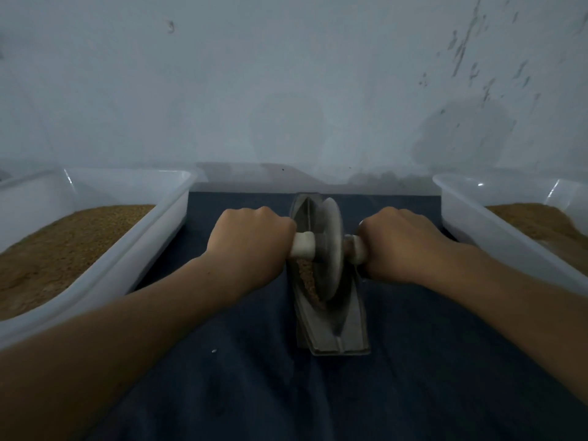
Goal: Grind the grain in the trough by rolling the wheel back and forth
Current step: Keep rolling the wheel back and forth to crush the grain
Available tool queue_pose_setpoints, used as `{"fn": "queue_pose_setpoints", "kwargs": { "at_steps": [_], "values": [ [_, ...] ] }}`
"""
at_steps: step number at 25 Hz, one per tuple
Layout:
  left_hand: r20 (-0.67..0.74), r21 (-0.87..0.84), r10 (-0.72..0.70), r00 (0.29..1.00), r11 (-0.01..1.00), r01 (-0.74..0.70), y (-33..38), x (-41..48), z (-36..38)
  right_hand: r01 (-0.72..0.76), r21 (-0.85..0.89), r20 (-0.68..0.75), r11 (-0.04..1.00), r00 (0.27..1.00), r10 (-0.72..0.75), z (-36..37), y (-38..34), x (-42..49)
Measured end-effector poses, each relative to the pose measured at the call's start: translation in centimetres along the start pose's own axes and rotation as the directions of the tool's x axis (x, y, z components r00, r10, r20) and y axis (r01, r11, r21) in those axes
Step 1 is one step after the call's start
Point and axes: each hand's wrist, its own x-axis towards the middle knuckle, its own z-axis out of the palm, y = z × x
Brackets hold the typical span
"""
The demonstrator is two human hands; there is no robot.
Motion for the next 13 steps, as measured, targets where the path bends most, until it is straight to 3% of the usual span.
{"fn": "queue_pose_setpoints", "kwargs": {
  "at_steps": [6,9,13],
  "values": [
    [0.118,-0.076,-0.156,0.981,0.983,0.165,-0.3,4.1,2.8,0.008,0.041,-0.022,0.999,1.000,-0.007,0.5,-0.1,4.4],
    [0.151,-0.077,-0.102,0.983,0.990,0.115,-0.3,4.6,1.6,-0.023,0.068,0.038,0.997,0.999,0.021,0.4,-0.2,3.9],
    [0.144,-0.146,-0.043,0.989,0.987,0.065,-0.7,0.5,1.0,0.070,0.003,-0.058,0.998,0.996,-0.069,0.5,-0.2,0.2]
  ]
}}
